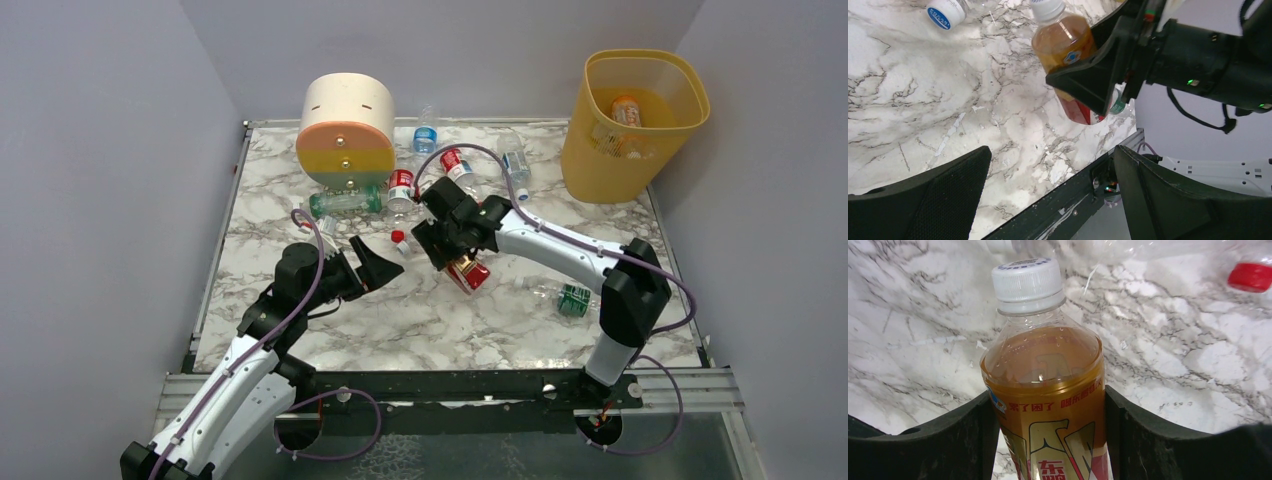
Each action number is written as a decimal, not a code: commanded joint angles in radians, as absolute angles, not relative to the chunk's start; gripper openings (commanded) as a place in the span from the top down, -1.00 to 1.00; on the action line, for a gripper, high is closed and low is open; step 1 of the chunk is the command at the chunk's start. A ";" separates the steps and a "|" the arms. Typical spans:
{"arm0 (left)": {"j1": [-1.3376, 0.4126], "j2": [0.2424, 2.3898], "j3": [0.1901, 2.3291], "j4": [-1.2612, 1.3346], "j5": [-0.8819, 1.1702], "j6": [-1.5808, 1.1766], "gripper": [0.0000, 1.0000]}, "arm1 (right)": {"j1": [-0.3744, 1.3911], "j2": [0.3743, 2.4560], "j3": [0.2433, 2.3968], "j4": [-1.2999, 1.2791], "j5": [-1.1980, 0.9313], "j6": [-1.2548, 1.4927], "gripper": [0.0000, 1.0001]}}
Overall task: Put the plastic bottles in the bin
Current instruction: Pick up the plastic bottle at the center of the board.
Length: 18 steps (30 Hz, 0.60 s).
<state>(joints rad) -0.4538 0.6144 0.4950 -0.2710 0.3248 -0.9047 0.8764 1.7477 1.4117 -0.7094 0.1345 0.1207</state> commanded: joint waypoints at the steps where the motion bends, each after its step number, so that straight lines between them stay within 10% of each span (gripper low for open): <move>1: -0.459 0.609 0.492 -0.256 0.338 -0.896 -0.98 | 0.882 1.705 1.492 -0.757 0.225 0.140 -0.21; 18: -0.458 0.633 0.476 -0.220 0.354 -0.889 -0.98 | 0.549 1.717 1.933 -0.784 0.214 0.096 -0.20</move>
<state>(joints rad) -0.4538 0.6250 0.4915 -0.2623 0.3256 -0.9043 0.6529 1.7351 1.8122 -0.7769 0.2142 0.1184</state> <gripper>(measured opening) 0.989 0.681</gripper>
